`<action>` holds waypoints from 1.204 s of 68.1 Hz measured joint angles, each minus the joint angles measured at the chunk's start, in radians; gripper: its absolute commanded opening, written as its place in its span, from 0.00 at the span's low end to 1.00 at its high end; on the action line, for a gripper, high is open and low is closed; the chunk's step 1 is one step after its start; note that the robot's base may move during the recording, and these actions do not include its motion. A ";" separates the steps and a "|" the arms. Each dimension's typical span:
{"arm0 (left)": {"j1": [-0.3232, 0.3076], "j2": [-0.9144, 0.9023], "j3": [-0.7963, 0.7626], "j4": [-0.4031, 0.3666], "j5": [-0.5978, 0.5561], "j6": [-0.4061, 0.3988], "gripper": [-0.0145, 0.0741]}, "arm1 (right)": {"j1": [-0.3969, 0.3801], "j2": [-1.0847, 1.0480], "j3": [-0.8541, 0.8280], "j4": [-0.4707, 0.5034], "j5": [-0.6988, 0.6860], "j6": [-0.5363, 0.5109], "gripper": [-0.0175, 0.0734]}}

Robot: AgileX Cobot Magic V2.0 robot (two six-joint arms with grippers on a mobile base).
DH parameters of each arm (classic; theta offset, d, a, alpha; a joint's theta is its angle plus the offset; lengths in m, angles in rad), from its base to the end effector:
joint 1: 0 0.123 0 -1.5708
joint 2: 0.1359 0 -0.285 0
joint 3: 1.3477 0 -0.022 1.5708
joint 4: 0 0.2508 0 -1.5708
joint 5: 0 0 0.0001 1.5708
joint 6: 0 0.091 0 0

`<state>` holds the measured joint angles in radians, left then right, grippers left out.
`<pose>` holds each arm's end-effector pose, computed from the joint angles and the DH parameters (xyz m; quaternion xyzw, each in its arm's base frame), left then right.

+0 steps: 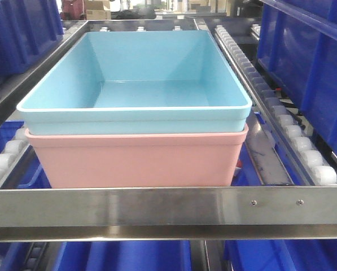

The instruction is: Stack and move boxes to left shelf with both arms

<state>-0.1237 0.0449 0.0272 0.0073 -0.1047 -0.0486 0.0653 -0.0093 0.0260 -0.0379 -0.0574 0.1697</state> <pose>0.0600 -0.0075 0.2108 0.0276 0.6629 -0.0619 0.7456 0.0560 0.0039 0.2101 0.0212 0.6602 0.0746 0.7471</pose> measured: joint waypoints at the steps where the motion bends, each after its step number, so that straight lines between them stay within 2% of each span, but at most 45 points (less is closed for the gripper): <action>1: 0.003 -0.001 0.000 -0.007 0.000 0.000 0.16 | 0.000 0.000 0.000 0.000 0.000 0.000 0.25; 82: 0.010 -0.018 0.002 -0.013 -0.003 0.002 0.16 | 0.000 0.000 0.000 0.000 0.000 0.000 0.25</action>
<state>-0.1139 0.0270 0.0292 -0.0053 -0.1075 -0.0465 0.0653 -0.0093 0.0260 -0.0379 -0.0574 0.1697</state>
